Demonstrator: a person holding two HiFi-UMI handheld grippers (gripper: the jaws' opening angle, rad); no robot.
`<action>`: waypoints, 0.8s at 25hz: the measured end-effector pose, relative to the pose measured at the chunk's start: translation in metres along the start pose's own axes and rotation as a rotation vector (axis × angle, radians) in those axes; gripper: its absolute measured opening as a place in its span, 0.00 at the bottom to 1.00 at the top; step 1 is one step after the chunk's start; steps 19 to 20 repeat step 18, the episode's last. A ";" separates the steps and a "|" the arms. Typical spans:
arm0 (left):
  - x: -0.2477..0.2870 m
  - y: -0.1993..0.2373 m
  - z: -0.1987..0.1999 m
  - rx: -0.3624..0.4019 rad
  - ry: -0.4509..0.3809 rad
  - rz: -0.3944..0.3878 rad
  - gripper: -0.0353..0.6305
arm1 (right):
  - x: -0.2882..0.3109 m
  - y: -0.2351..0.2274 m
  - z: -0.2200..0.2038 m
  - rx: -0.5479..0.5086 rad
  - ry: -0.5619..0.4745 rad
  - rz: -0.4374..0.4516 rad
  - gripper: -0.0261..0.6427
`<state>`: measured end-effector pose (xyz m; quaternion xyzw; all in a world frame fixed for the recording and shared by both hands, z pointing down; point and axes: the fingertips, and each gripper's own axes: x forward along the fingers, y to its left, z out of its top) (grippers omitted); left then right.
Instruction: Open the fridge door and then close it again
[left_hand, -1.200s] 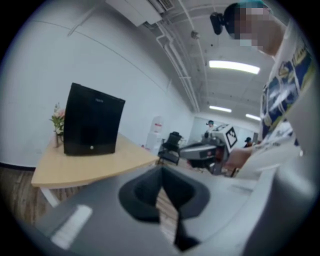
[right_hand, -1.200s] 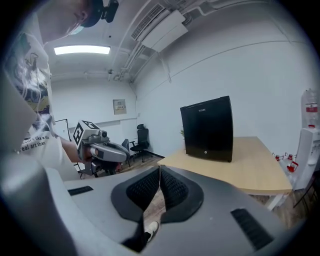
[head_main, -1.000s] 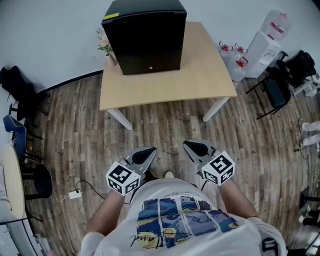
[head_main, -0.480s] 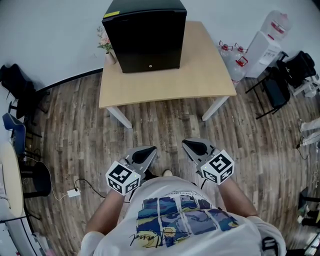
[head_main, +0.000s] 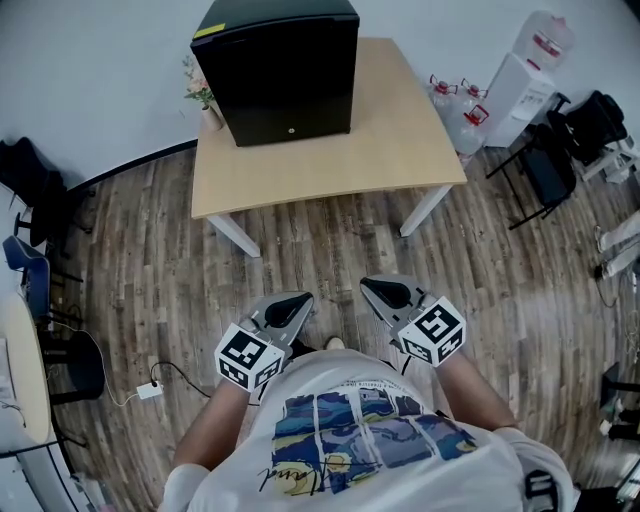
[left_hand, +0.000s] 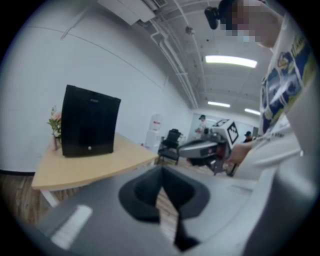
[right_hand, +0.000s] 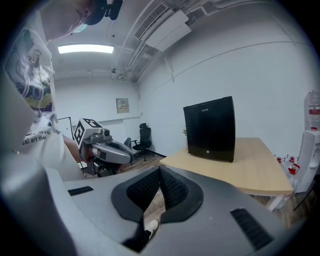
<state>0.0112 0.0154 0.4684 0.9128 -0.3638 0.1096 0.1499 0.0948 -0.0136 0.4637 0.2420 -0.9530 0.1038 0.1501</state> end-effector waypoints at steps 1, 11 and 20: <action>0.000 0.000 0.001 -0.009 -0.005 -0.001 0.07 | 0.000 0.000 -0.001 -0.001 0.000 0.001 0.06; 0.003 -0.003 -0.005 -0.046 0.005 0.006 0.07 | -0.006 0.004 -0.008 0.003 0.005 0.006 0.06; 0.007 -0.005 -0.010 -0.043 0.026 0.015 0.07 | -0.011 0.001 -0.012 0.008 0.008 0.000 0.06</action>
